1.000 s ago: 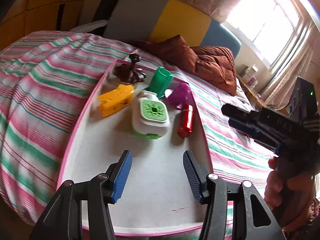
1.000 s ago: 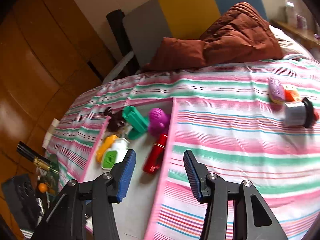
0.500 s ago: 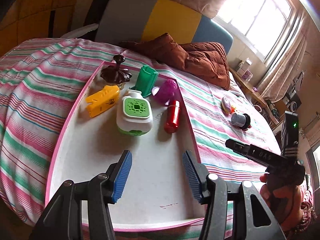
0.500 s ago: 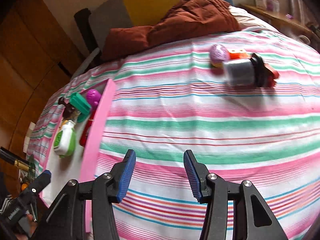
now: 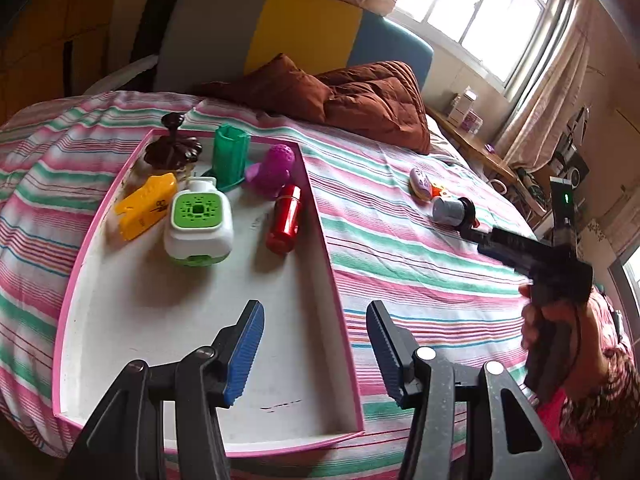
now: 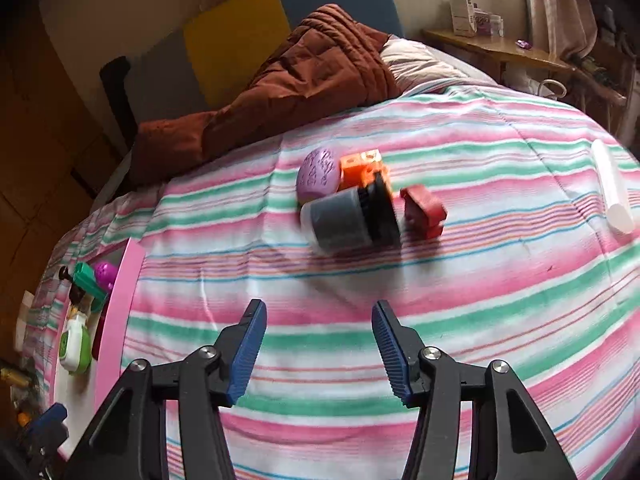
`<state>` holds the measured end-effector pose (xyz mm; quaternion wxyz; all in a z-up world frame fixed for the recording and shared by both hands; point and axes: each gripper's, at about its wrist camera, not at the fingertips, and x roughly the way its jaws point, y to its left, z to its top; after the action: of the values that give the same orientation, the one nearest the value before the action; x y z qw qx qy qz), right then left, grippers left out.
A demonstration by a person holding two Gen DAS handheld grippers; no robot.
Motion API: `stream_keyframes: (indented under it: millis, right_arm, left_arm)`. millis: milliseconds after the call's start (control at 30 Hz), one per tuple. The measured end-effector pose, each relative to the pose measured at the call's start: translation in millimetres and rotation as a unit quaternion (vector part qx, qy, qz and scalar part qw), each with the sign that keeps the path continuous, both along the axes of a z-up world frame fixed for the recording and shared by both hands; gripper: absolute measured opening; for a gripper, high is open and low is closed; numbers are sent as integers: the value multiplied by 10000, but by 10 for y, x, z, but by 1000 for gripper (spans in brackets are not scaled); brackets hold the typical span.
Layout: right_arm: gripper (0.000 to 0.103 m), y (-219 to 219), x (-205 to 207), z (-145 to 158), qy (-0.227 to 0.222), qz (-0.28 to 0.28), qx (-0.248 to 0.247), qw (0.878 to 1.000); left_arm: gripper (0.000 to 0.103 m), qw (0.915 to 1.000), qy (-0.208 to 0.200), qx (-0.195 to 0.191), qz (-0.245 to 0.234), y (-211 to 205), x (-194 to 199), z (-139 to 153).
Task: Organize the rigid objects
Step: 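Move the right tool to the black-capped cup and grasp it, then lift the black-capped cup and set it upright on the bedspread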
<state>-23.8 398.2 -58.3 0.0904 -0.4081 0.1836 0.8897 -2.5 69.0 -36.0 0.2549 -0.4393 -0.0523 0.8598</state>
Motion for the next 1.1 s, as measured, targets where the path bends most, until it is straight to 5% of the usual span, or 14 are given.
stream_keyframes:
  millis: [233, 333, 367, 467, 633, 733, 933, 1100]
  right_arm:
    - [57, 332, -525, 66, -30, -296, 132, 9995]
    - [40, 444, -647, 15, -113, -314, -95, 9994]
    - [29, 479, -661, -5, -120, -308, -233, 9992]
    - [23, 616, -599, -79, 4, -456, -966, 9943]
    - [21, 829, -256, -299, 257, -1046, -2477, 9628]
    - [21, 869, -8, -378, 395, -1275, -2838, 9495]
    - [21, 948, 365, -500, 326, -1659, -2908, 9417]
    - [21, 953, 485, -423, 173, -1474, -2086, 9667]
  left_arm:
    - [54, 9998, 54, -127, -117, 111, 58, 46]
    - [54, 9997, 73, -181, -119, 115, 72, 57]
    - [54, 9997, 66, -203, -116, 117, 72, 56]
    - [54, 9997, 43, -209, -97, 121, 61, 49]
    - [54, 9997, 35, -189, -148, 173, 72, 63]
    - [54, 9995, 81, -192, -231, 222, 99, 89]
    - [54, 9992, 97, -171, -359, 318, 134, 115]
    - [54, 9987, 87, -183, -474, 412, 159, 130]
